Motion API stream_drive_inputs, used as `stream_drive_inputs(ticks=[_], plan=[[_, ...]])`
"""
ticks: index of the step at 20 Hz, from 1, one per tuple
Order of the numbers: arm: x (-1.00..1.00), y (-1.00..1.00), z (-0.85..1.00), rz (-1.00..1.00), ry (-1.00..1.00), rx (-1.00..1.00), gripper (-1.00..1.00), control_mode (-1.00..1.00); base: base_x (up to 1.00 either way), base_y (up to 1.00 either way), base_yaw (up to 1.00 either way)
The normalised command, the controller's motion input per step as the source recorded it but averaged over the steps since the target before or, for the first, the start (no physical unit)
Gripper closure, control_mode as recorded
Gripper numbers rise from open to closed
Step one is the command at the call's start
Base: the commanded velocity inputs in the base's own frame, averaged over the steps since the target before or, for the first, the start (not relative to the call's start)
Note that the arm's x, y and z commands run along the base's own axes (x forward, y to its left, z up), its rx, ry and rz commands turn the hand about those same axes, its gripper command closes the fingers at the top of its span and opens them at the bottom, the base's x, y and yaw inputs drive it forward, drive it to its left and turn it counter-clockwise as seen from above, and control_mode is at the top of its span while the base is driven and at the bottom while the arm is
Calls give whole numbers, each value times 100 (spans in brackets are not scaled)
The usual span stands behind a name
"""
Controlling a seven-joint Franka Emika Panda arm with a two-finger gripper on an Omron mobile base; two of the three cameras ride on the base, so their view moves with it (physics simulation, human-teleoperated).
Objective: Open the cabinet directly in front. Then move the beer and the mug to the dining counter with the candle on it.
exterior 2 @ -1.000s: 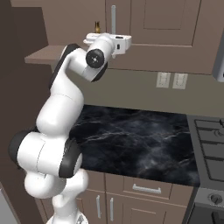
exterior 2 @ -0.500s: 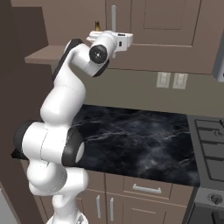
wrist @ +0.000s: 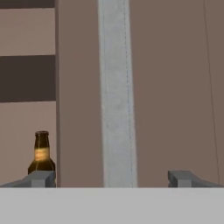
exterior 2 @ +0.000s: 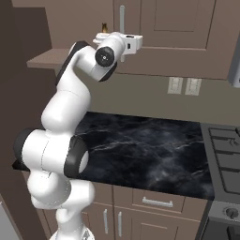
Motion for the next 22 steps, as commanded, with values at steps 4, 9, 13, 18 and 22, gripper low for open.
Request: stream_drive_inputs(ticks=[4, 9, 13, 18, 22], plan=[[39, -2, 0, 0, 1, 0, 100, -100, 0, 0, 0], [26, -8, 0, 1, 0, 0, 100, -100, 0, 0, 0], [14, -27, 0, 4, 0, 0, 100, -100, 0, 0, 0], [17, -8, 0, 4, 0, 0, 100, -100, 0, 0, 0], [1, -8, 0, 0, 0, 0, 100, -100, 0, 0, 0]])
